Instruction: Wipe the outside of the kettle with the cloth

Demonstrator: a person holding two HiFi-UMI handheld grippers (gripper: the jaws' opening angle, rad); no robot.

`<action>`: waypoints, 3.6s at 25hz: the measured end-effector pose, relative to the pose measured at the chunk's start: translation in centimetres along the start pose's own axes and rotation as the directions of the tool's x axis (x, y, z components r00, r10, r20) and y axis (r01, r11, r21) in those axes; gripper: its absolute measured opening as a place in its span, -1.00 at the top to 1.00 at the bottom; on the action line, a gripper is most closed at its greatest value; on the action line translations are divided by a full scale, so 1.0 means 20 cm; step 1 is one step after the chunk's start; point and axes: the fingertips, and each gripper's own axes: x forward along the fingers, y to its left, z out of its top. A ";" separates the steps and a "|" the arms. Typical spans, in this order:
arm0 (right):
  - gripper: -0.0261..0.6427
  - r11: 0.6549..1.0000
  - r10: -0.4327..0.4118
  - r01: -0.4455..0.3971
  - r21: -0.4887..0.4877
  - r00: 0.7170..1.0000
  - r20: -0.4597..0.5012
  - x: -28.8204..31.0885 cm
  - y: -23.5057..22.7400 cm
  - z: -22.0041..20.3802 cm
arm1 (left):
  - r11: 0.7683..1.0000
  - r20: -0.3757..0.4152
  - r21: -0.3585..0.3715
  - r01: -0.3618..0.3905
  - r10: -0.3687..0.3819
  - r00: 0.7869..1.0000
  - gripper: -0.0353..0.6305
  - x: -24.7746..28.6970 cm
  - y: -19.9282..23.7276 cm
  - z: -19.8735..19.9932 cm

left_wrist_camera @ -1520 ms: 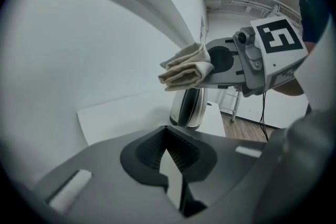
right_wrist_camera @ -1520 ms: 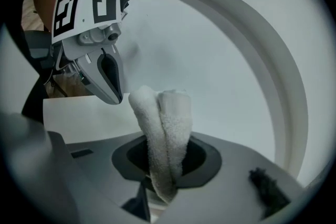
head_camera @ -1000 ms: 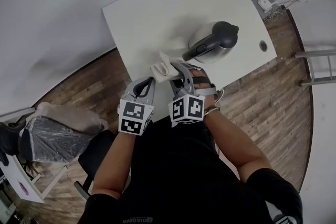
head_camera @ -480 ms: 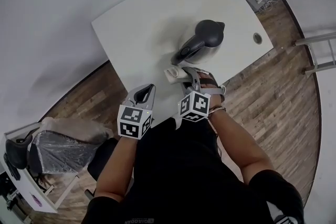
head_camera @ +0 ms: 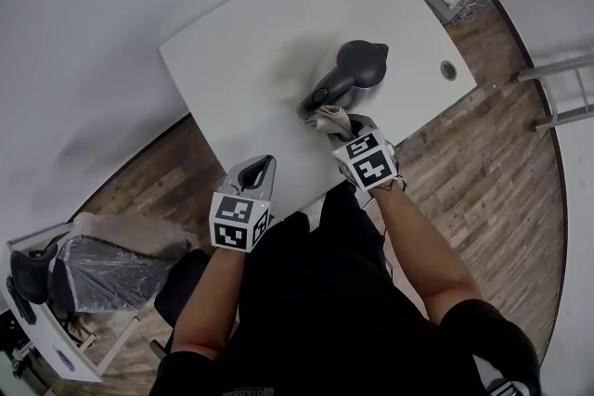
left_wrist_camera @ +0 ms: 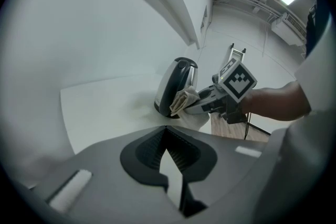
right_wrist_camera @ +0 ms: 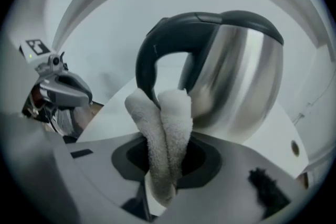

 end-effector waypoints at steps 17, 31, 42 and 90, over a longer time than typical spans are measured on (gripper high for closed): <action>0.63 0.914 0.061 -0.152 0.377 0.969 0.241 -0.40 -0.07 0.20 | 1.000 0.145 0.017 0.019 -0.021 0.989 0.87 -0.18 -0.03 0.15; 0.63 0.952 0.059 -0.133 0.275 0.964 0.260 -0.64 -0.04 0.14 | 0.999 0.208 -0.032 -0.038 0.044 0.977 0.88 -0.28 -0.07 0.16; 0.63 0.951 0.274 -0.309 0.031 0.882 0.383 -1.14 -0.60 -0.25 | 0.951 0.296 -0.194 -0.241 0.291 0.910 0.88 0.01 -0.82 0.26; 0.63 0.911 0.389 -0.412 -0.030 0.832 0.395 -1.99 -0.40 -1.22 | 0.917 0.232 -0.271 -0.294 0.358 0.904 0.88 -0.23 -2.08 -0.10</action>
